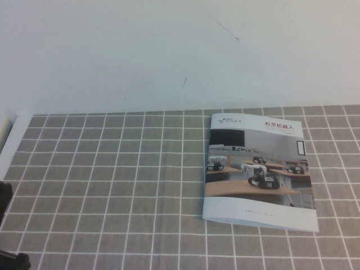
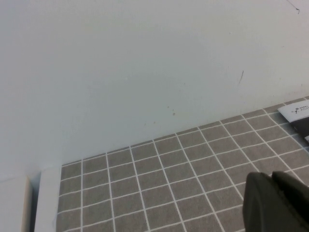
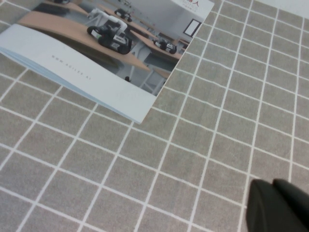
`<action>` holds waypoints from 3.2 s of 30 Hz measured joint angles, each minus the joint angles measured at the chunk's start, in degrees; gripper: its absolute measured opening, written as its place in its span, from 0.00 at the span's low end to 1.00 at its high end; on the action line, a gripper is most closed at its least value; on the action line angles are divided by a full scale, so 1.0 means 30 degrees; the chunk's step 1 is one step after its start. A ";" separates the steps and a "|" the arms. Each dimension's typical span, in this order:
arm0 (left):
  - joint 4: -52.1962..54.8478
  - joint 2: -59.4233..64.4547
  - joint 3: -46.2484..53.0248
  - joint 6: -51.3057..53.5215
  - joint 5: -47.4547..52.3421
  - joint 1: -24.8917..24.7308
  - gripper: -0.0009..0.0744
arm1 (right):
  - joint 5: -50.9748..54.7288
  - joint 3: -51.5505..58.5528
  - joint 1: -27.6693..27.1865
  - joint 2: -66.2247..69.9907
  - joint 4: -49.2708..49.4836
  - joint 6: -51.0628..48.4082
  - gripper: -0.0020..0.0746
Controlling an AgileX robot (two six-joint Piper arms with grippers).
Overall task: Close book
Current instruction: 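Close the open booklet and leave it lying on the table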
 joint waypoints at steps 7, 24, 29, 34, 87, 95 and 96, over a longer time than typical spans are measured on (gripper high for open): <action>0.0000 0.0000 0.0000 0.0000 0.0000 0.0000 0.01 | 0.0000 0.0000 0.0000 0.0000 0.0000 0.0000 0.02; -0.2223 -0.5030 0.5698 0.0000 -0.0150 0.3060 0.01 | 0.0000 0.0000 0.0000 0.0000 0.0041 0.0000 0.02; -0.2321 -0.6998 0.6102 0.0000 0.3716 0.4134 0.01 | 0.0008 0.0000 0.0000 0.0000 0.0041 0.0000 0.02; -0.2565 -0.7621 0.6326 -0.0010 0.4958 0.4465 0.01 | 0.0008 0.0000 0.0000 0.0000 0.0041 0.0000 0.02; -0.2929 -0.8536 0.6326 0.0135 0.5350 0.4465 0.01 | -0.3551 0.3147 -0.1413 -0.1635 -0.0855 0.0049 0.02; -0.2929 -0.8536 0.6292 0.0135 0.5470 0.4465 0.01 | -0.5567 0.6716 -0.3616 -0.5951 -0.0613 0.0827 0.02; -0.2929 -0.8536 0.6292 0.0135 0.5470 0.4465 0.01 | -0.5590 0.6716 -0.3767 -0.6041 -0.0532 0.0910 0.02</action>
